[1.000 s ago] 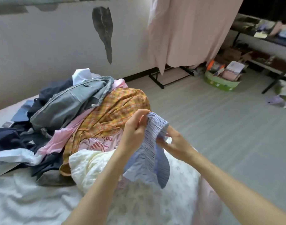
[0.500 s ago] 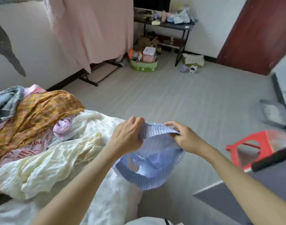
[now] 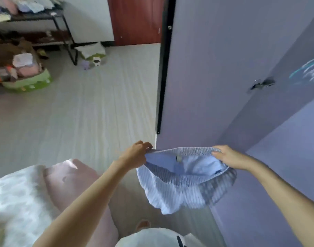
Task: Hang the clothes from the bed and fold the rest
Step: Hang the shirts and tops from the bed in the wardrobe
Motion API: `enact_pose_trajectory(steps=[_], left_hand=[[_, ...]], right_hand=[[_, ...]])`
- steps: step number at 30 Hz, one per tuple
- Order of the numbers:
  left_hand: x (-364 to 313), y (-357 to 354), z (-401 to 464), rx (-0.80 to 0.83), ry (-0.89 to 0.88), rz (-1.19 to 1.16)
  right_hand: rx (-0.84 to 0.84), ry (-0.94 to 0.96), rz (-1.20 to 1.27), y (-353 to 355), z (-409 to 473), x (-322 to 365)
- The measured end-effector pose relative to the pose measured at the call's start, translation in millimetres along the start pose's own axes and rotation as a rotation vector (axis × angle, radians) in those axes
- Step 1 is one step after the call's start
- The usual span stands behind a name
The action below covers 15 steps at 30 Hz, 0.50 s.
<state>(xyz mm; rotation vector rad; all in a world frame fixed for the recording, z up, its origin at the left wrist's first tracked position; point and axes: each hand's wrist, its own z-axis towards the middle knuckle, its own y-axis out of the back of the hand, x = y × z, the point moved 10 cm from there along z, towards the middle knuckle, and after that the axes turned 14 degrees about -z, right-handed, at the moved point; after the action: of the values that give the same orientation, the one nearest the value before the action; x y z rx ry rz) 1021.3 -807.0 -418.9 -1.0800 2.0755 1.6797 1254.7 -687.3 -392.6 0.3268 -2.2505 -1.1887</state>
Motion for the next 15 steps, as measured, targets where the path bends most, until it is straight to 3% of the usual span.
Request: enact_pose_trajectory(steps=[4, 8, 12, 15], left_hand=[[-77.2, -44.3, 52.7, 0.131, -0.165, 0.0], [-167.6, -75.4, 84.9, 0.193, -0.319, -0.038], [-245.9, -79.6, 107.6, 0.211, -0.424, -0.165], [-308.7, -89.8, 119.3, 0.393, -0.488, -0.279]], right_hand=[[-0.452, -0.372, 0.092, 48.5, -46.8, -105.5], [-0.726, -0.715, 0.047, 65.8, -118.4, -171.0], [-0.901, -0.938, -0.142, 89.9, -183.1, -200.1], [-0.814, -1.075, -0.073, 100.7, -212.5, -236.0]])
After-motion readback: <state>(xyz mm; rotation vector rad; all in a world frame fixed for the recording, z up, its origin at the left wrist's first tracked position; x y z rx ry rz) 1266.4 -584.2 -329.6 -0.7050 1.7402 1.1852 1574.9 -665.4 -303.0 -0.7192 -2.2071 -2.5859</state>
